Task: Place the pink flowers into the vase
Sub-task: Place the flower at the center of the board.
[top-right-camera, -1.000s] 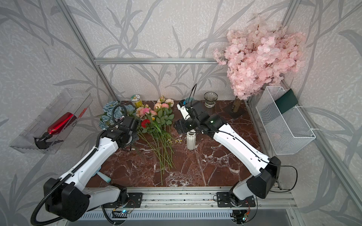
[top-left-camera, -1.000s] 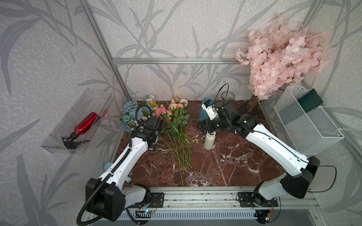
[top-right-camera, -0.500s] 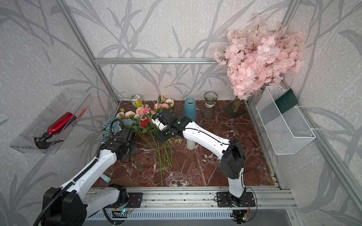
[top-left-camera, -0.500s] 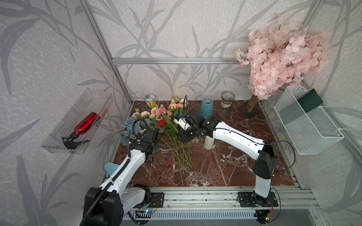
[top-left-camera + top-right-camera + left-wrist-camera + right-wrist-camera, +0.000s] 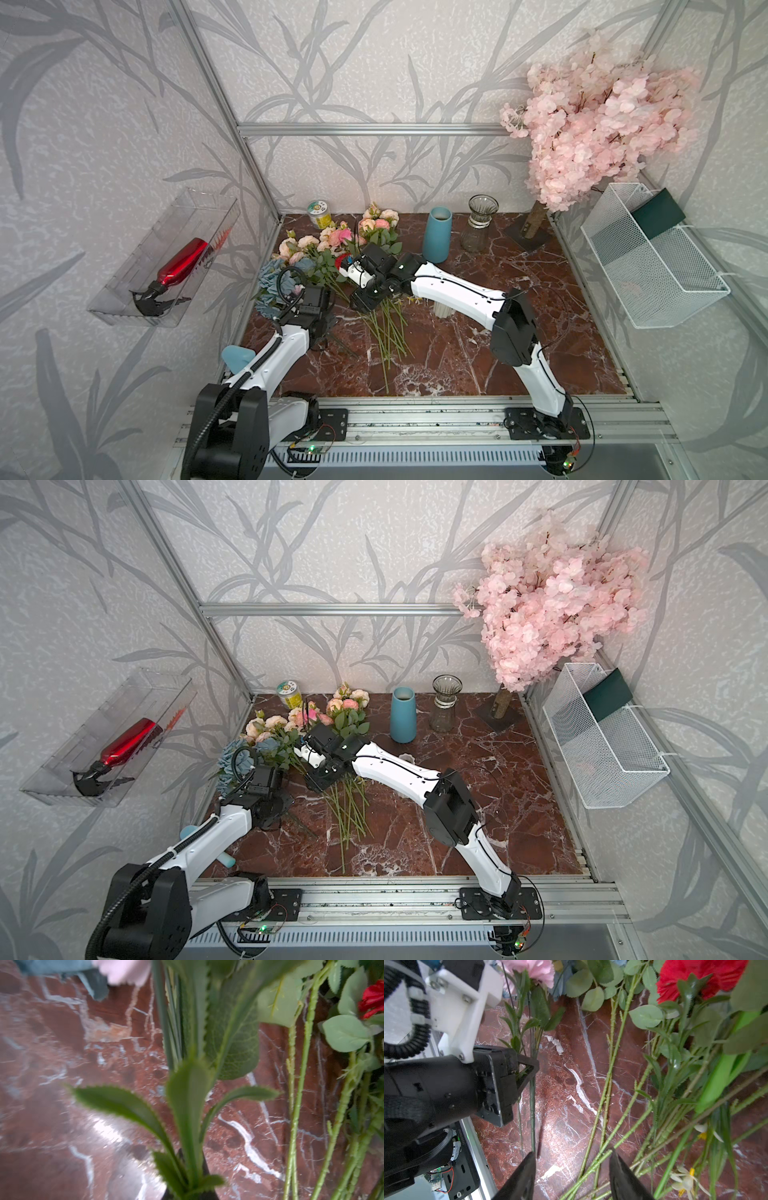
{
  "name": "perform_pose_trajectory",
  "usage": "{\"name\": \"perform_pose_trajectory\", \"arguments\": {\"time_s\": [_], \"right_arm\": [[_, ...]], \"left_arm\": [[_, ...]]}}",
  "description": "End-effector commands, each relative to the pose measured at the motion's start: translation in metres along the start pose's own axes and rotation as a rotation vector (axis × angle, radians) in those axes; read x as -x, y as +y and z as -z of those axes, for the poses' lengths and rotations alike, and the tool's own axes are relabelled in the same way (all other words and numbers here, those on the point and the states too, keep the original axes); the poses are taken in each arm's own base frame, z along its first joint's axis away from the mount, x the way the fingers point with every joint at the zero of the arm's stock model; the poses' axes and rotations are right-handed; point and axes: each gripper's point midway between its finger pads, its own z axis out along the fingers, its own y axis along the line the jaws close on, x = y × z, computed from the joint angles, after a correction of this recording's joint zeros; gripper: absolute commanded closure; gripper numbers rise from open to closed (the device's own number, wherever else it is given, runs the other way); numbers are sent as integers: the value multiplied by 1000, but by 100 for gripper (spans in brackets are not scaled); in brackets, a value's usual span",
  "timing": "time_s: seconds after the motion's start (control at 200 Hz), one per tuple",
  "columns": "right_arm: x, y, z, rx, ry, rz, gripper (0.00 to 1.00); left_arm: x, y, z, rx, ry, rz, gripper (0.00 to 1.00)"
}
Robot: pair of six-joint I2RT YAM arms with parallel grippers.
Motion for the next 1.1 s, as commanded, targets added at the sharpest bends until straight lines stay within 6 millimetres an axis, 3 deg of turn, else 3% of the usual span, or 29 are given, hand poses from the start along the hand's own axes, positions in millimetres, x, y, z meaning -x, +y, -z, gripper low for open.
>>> {"name": "perform_pose_trajectory", "arguments": {"time_s": [0.0, 0.13, 0.19, 0.285, 0.415, 0.52, 0.78, 1.095], "right_arm": [[6, 0, -2, 6, 1, 15, 43], [6, -2, -18, 9, 13, 13, 42], [7, -3, -25, 12, 15, 11, 42], [8, -4, -39, 5, 28, 12, 42], [10, -14, -53, -46, 30, 16, 42], [11, -25, -64, -92, 31, 18, 43], [21, -44, -83, -169, 8, 21, 46], [40, -49, -101, -129, -82, -9, 63]], "left_arm": [[3, -9, -5, -22, 8, 33, 100], [-2, 16, -8, 132, 35, 29, 94], [-5, 23, -11, 164, 39, 22, 81], [-9, 26, -14, 172, 53, 22, 51], [-7, 22, -6, 146, 48, 29, 36], [1, 16, 8, 104, 21, 17, 31], [23, 11, 52, 93, -35, 4, 31], [40, 6, 77, 80, -96, -16, 32]]}}
